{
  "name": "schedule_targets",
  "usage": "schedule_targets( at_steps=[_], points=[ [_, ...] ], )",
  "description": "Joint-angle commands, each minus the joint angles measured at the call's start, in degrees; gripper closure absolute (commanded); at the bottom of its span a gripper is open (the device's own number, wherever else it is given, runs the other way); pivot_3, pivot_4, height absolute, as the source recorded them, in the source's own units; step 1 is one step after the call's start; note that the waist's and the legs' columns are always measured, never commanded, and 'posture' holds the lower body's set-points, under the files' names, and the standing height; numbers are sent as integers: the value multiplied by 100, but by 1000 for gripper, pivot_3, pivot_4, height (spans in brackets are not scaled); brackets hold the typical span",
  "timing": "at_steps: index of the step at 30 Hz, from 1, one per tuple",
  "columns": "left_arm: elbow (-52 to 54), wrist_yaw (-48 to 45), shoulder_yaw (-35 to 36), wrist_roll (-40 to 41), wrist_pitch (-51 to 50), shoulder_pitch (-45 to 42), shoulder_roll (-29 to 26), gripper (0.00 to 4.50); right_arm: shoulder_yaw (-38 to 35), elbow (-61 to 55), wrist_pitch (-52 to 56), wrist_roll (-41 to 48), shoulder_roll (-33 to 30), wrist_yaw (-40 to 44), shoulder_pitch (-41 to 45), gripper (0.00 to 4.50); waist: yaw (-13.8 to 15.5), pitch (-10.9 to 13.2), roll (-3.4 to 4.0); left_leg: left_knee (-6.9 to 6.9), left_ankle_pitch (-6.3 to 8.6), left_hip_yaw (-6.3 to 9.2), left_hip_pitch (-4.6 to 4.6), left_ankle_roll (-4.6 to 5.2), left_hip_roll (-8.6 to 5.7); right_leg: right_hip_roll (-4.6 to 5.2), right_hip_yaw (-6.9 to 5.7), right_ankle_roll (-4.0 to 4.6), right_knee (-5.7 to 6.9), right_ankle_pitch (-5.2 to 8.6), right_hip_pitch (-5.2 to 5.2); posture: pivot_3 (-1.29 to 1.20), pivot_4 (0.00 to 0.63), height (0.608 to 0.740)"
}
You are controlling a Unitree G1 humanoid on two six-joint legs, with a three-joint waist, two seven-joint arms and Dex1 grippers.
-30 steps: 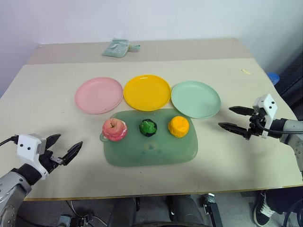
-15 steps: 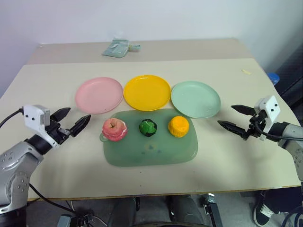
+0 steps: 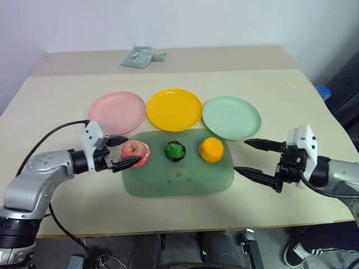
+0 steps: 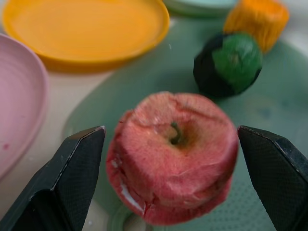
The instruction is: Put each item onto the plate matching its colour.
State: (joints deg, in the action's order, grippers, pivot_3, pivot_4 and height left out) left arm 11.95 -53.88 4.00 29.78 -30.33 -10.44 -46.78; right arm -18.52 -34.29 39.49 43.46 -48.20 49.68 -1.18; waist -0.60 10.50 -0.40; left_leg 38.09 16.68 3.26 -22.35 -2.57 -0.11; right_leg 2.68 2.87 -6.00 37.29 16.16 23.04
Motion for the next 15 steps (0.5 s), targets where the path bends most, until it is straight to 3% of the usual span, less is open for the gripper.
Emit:
schedule_targets(
  at_steps=[1,2,6,7,10,15],
  points=[
    [-130,-113,-248,-281,215,-168,69,0,34,-265,22,114,74,-221,82,34,-6,0,0,0,0,0,0,0,0,0,0,0,0,0,0,0,150,740],
    [-200,-115,-292,-351,245,-193,93,0,60,-292,26,126,93,-271,94,34,-7,0,0,0,0,1,0,0,0,-1,0,0,0,0,1,0,150,740],
    [-366,-104,-174,-359,352,-238,201,1120,147,-341,31,167,122,-405,147,0,-7,-1,2,0,0,1,1,0,1,-1,0,0,1,0,0,0,150,740],
    [-384,-67,-51,-269,330,-264,242,1207,165,-338,24,173,123,-423,164,0,-6,-1,2,0,0,1,1,0,1,0,0,0,2,0,0,0,150,740],
    [-565,221,435,16,245,-483,437,1208,221,-303,5,172,125,-461,257,0,-5,0,0,0,0,3,1,0,2,0,0,0,2,0,0,0,150,740],
    [-1820,1879,684,-761,288,-1827,845,1208,426,-162,-32,143,180,-472,575,0,20,1,-14,14,0,14,-5,0,-2,-1,-11,-2,6,-1,-1,0,150,740]
  ],
)
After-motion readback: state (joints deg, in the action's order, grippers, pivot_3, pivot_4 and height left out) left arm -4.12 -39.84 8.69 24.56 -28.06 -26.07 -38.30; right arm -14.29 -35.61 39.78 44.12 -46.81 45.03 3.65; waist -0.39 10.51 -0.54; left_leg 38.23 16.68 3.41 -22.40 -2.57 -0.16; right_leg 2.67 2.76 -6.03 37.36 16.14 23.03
